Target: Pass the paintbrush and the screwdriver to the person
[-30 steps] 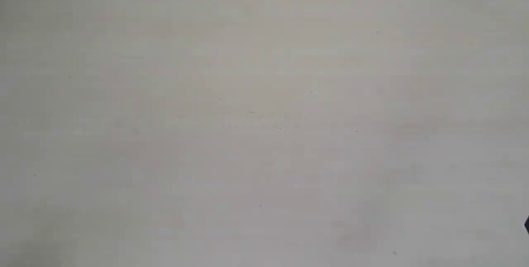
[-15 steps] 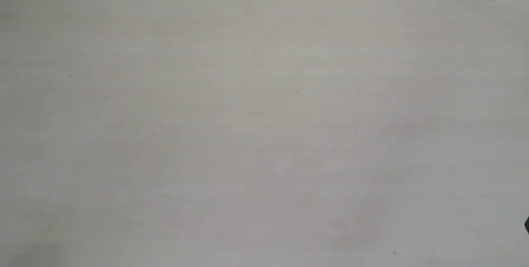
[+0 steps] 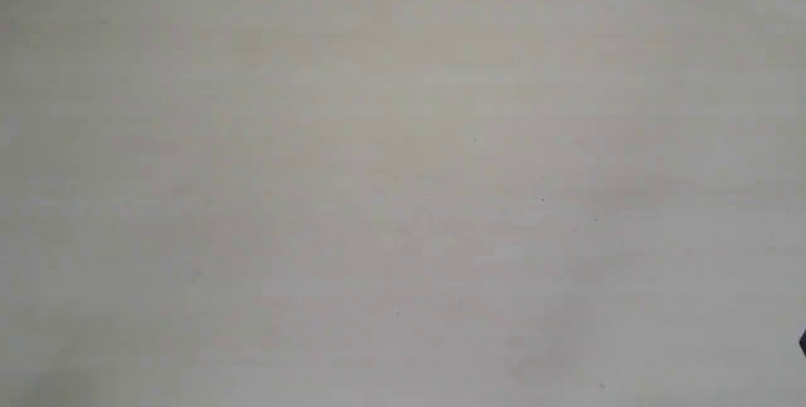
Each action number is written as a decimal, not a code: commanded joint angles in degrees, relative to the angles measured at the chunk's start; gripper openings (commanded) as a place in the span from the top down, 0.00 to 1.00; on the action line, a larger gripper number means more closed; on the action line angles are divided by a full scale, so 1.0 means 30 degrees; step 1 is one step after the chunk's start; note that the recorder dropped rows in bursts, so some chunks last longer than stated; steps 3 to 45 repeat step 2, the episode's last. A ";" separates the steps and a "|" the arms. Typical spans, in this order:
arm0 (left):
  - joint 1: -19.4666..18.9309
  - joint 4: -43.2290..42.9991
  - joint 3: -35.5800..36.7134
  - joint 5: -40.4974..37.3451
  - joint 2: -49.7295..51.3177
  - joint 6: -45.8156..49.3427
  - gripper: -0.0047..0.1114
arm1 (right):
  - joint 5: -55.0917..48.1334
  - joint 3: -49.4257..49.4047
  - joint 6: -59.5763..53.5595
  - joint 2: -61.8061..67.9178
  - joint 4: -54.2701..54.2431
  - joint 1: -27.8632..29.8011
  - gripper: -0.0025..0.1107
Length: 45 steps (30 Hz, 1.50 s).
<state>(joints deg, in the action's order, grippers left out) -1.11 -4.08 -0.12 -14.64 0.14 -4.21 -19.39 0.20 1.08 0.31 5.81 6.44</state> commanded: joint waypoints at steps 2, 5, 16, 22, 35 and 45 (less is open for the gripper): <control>0.0158 0.0036 0.0039 0.0120 -0.0048 -0.0039 0.96 | -0.0064 -0.0065 -0.0078 -0.0104 -0.0080 0.0017 0.94; 0.0158 0.0036 0.0039 0.0120 -0.0048 -0.0039 0.96 | -0.0064 -0.0065 -0.0078 -0.0104 -0.0080 0.0017 0.94; 0.0158 0.0036 0.0039 0.0120 -0.0048 -0.0039 0.96 | -0.0064 -0.0065 -0.0078 -0.0104 -0.0080 0.0017 0.94; 0.0158 0.0036 0.0039 0.0120 -0.0048 -0.0039 0.96 | -0.0064 -0.0065 -0.0078 -0.0104 -0.0080 0.0017 0.94; 0.0158 0.0036 0.0039 0.0120 -0.0048 -0.0039 0.96 | -0.0064 -0.0065 -0.0078 -0.0104 -0.0080 0.0017 0.94; 0.0158 0.0036 0.0039 0.0120 -0.0048 -0.0039 0.96 | -0.0064 -0.0065 -0.0078 -0.0104 -0.0080 0.0017 0.94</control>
